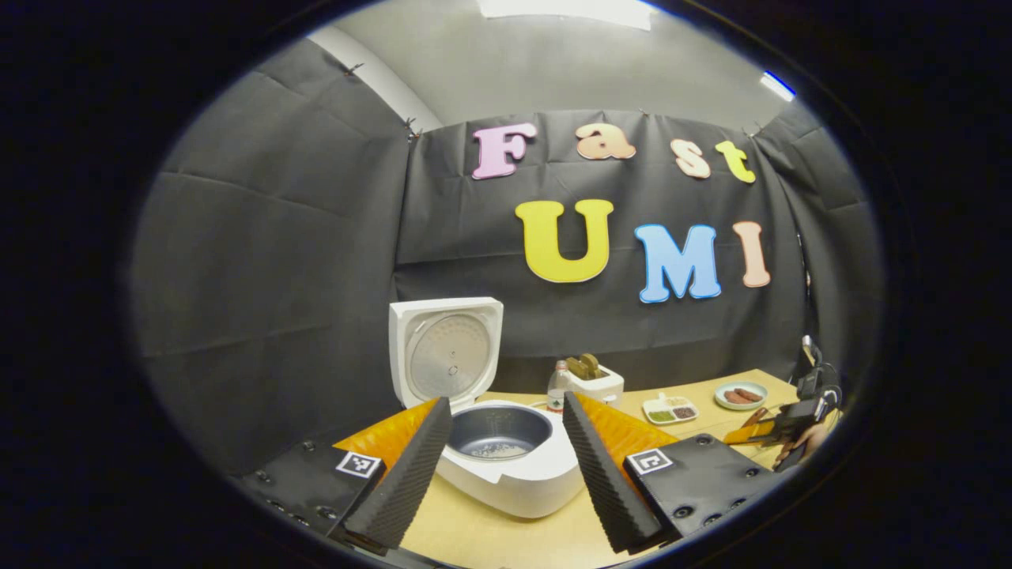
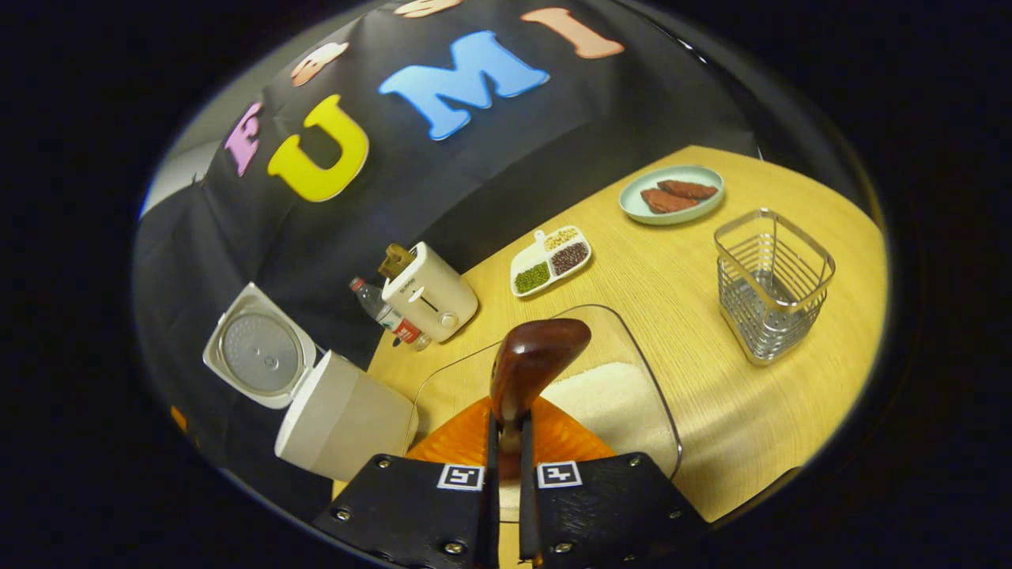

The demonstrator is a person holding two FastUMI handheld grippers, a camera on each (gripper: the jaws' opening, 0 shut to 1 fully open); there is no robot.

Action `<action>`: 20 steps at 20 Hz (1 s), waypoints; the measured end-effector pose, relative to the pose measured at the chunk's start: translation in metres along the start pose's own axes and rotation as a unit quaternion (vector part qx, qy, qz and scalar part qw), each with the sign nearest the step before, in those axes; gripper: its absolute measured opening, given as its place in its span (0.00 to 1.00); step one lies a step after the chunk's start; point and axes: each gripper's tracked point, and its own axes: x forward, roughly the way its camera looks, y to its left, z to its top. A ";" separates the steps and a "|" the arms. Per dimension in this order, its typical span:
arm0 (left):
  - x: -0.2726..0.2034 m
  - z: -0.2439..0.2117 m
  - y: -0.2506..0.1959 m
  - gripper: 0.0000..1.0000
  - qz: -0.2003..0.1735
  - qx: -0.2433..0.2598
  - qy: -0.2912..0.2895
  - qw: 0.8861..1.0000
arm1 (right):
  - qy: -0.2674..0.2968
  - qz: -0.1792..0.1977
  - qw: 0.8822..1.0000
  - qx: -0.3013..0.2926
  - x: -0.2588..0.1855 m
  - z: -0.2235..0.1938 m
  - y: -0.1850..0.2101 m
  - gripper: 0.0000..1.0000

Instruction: Close the left gripper, press the button to open the rice cooker; take a wooden spoon from the chopstick holder with the right hand, scoop a spoonful of rice and pour it into the rice cooker, then put the wooden spoon back into the chopstick holder.

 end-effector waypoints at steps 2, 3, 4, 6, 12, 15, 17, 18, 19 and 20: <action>-0.001 -0.005 0.000 0.97 0.002 -0.008 0.006 1.000 | -0.005 0.008 0.999 0.043 -0.005 0.009 -0.005 0.10; -0.001 -0.005 -0.001 0.97 0.002 -0.010 0.006 1.000 | -0.007 0.014 0.998 0.058 -0.007 0.014 -0.005 0.10; 0.000 -0.006 -0.002 0.97 0.001 -0.011 0.005 1.000 | -0.006 0.024 0.997 0.071 -0.010 0.016 -0.003 0.10; 0.003 -0.007 -0.002 0.97 0.003 -0.011 0.005 1.000 | 0.000 0.040 0.995 0.093 -0.013 0.020 0.000 0.10; 0.002 -0.009 -0.002 0.97 0.004 -0.021 0.001 1.000 | 0.025 0.099 0.983 0.151 -0.028 0.030 0.041 0.10; 0.001 -0.018 0.004 0.97 0.005 -0.026 0.007 1.000 | 0.032 0.128 0.976 0.175 -0.034 0.035 0.065 0.10; 0.000 -0.023 0.011 0.97 0.009 -0.027 0.012 1.000 | 0.039 0.145 0.972 0.180 -0.036 0.036 0.081 0.10; -0.002 -0.024 0.014 0.97 0.011 -0.027 0.013 0.999 | 0.044 0.155 0.970 0.182 -0.037 0.034 0.092 0.10; -0.003 -0.025 0.019 0.97 0.013 -0.027 0.013 0.999 | 0.049 0.164 0.968 0.185 -0.038 0.033 0.102 0.10; -0.004 -0.026 0.024 0.97 0.015 -0.027 0.015 0.999 | 0.053 0.173 0.965 0.188 -0.037 0.031 0.113 0.10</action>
